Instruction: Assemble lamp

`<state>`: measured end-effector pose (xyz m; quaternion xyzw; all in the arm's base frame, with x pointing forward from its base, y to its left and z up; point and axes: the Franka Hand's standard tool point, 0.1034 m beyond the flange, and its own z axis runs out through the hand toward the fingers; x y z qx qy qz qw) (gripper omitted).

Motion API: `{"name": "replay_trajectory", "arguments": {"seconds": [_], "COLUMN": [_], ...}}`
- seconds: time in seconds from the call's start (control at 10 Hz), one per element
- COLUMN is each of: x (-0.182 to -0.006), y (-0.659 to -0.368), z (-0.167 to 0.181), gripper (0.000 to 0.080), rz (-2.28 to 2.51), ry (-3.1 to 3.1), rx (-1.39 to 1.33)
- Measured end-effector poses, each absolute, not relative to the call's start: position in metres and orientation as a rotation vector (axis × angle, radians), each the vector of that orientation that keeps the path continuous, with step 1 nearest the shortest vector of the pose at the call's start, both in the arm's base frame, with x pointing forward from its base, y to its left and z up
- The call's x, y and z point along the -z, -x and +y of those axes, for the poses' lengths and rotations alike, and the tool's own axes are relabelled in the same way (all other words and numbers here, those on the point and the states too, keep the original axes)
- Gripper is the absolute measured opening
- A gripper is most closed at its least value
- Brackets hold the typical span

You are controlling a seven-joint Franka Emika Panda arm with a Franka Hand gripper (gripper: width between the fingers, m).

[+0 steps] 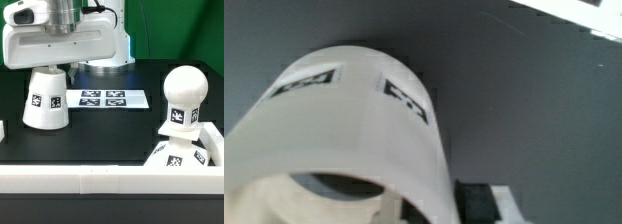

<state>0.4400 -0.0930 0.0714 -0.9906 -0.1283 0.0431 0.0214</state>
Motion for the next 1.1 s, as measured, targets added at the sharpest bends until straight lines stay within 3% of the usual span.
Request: {"name": "replay_trajectory", "arguments": {"seconds": [0.1,0.3,0.6,0.8,1.1], "x": [-0.075,-0.107,-0.165,-0.191,-0.186], "y": [-0.444,-0.475,-0.53,-0.558,-0.557], "z": [-0.076,-0.029,0.002,0.008,0.007], "gripper": [0.0042,0.0042,0.0044,0.0044,0.0044], "rz": [-0.329,-0.153,-0.009,0.017,0.015], "ry": [3.046,2.972,2.924,2.898,2.902], "rx": [-0.157,-0.193,-0.204,-0.22,-0.213]}}
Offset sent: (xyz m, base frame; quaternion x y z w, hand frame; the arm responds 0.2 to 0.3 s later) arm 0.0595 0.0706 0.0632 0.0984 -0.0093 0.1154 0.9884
